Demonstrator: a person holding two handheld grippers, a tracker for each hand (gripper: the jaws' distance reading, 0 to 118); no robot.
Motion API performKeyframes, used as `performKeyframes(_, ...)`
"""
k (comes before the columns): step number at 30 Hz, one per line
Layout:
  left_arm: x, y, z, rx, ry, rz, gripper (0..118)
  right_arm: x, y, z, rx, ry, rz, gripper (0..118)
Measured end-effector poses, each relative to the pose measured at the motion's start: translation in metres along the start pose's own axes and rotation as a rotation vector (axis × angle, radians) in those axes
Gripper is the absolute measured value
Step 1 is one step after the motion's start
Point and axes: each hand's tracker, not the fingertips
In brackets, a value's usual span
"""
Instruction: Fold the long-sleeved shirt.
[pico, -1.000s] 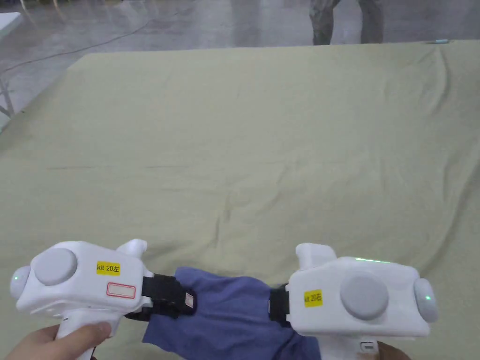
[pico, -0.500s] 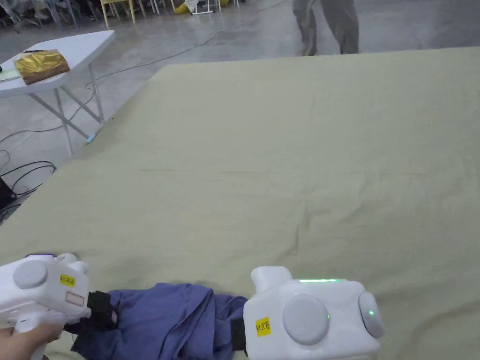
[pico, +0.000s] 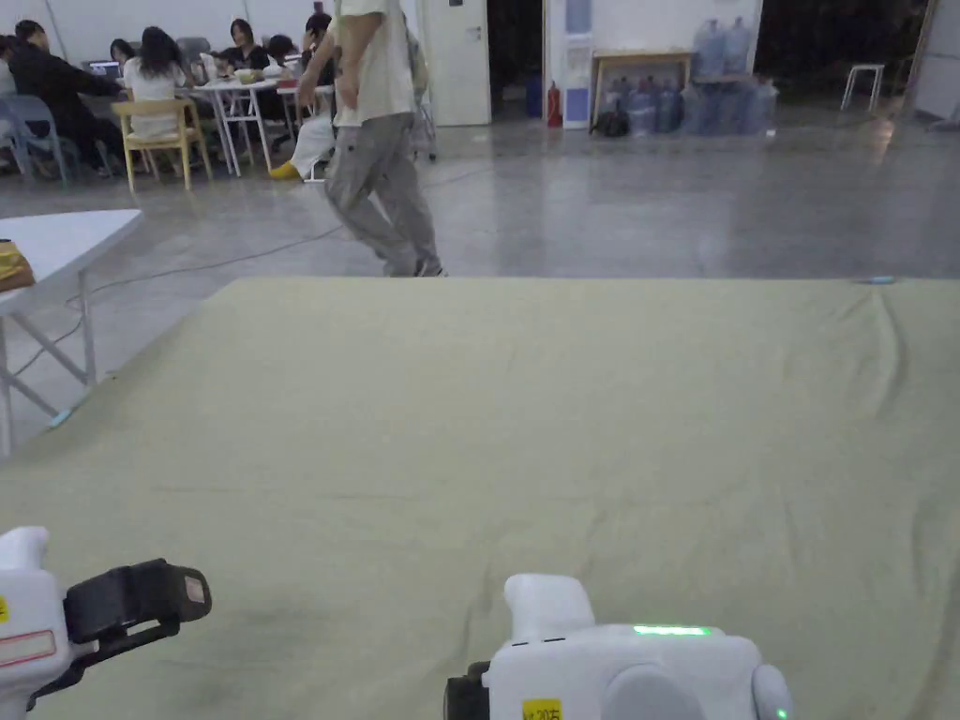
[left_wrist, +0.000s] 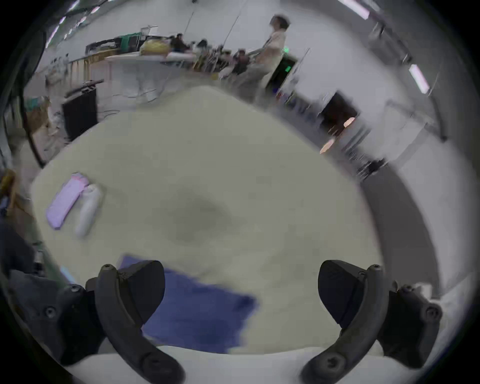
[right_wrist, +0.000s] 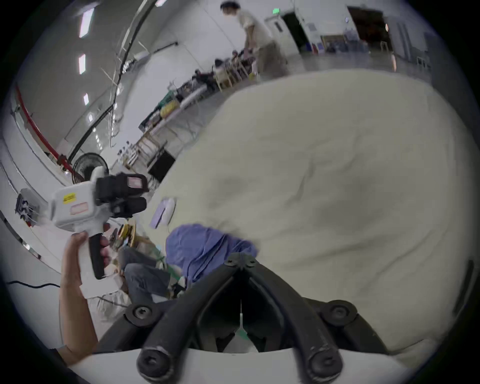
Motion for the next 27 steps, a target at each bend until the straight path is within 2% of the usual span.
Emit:
performKeyframes(1, 0.026, 0.004, 0.007, 0.01, -0.084, 0.001, 80, 0.006, 0.008, 0.02, 0.048, -0.025, 0.022, 0)
performKeyframes(3, 0.08, 0.007, 0.024, 0.106, -0.174, -0.085, 0, 0.016, 0.023, 0.061, 0.154, -0.063, 0.051, 0)
performKeyframes(7, 0.191, 0.006, 0.057, 0.338, -0.007, -0.358, 0, 0.039, 0.057, 0.157, 0.411, -0.178, 0.095, 0)
performKeyframes(9, 0.232, 0.002, 0.069, 0.447, 0.009, -0.44, 0, 0.047, 0.069, 0.203, 0.536, -0.249, 0.121, 0)
performKeyframes(15, 0.317, -0.014, 0.086, 0.594, 0.01, -0.484, 0, 0.059, 0.079, 0.304, 0.784, -0.403, 0.195, 0)
performKeyframes(20, 0.359, -0.059, 0.085, 0.698, 0.034, -0.551, 0, 0.077, 0.055, 0.335, 0.855, -0.46, 0.188, 0)
performKeyframes(27, 0.372, -0.095, 0.072, 0.596, 0.015, -0.61, 0, 0.111, 0.022, 0.335, 0.82, -0.514, 0.141, 0)
